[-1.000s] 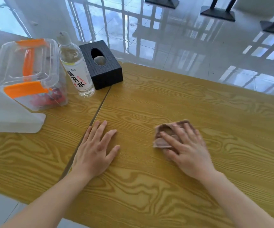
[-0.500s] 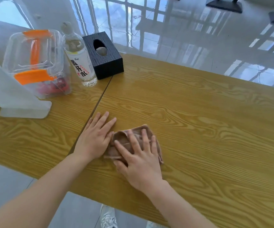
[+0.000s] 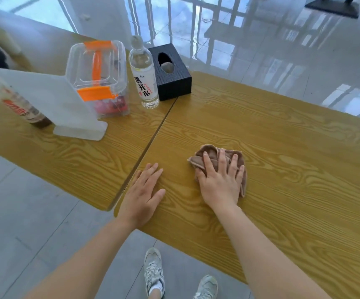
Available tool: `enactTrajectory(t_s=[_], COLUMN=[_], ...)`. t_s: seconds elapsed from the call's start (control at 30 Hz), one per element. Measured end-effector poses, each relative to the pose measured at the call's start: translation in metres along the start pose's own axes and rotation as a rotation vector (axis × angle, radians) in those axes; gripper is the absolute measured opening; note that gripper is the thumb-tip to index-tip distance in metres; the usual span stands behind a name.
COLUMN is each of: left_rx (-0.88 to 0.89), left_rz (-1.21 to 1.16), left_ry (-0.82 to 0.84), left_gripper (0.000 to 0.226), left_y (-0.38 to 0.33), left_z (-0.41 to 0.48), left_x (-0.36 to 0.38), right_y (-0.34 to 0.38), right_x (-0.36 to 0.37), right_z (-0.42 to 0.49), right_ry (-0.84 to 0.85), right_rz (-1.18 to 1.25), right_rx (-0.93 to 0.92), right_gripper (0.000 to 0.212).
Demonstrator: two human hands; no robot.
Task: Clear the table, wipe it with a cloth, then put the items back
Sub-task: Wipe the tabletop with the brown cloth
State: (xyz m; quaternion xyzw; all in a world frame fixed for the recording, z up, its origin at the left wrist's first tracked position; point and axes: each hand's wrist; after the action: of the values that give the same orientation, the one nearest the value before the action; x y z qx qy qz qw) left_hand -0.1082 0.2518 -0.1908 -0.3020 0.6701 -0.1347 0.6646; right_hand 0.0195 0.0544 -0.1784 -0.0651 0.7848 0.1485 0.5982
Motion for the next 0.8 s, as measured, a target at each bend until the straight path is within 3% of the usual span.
enactTrajectory(t_s=[0.1,0.2,0.3,0.37,0.53,0.8], left_rx=[-0.136,-0.158,-0.078,-0.012,0.070,0.097], left_rz=[-0.304,-0.380,-0.164,-0.001,0.288,0.243], left_ry=[0.005,-0.055,-0.101,-0.079,0.061,-0.035], left_gripper=[0.063,0.061,0.064,0.069,0.086,0.047], left_y=[-0.007,-0.011,-0.010,-0.010,-0.017,-0.004], left_z=[0.001,0.002,0.001,0.003,0.015,0.029], left_x=[-0.011,-0.015,-0.013,-0.011,-0.007,-0.017], right_y=[0.044,0.051,0.024,0.003,0.009,0.065], right_x=[0.001,-0.009,-0.021,-0.022,-0.011,-0.004], right_z=[0.001,-0.004,-0.012,-0.017,-0.016,-0.006], right_ry=[0.059,0.178,0.034,-0.096,-0.017,-0.200], right_rz=[-0.005,0.020,0.241,0.245,0.145,0.139], right_rx=[-0.267,-0.553,-0.439,-0.314,-0.376,-0.411], right_gripper=[0.061,0.063,0.066,0.068,0.070,0.026])
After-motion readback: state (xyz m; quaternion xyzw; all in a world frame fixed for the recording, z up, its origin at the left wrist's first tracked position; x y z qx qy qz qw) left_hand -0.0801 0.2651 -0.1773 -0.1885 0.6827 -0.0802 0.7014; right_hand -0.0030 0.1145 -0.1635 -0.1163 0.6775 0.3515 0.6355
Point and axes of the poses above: each hand's wrist, its own z-axis towards the middle knuckle, its own x-axis out of the palm, y = z × x, and after that the axes turned 2 degrees about -x, right-handed
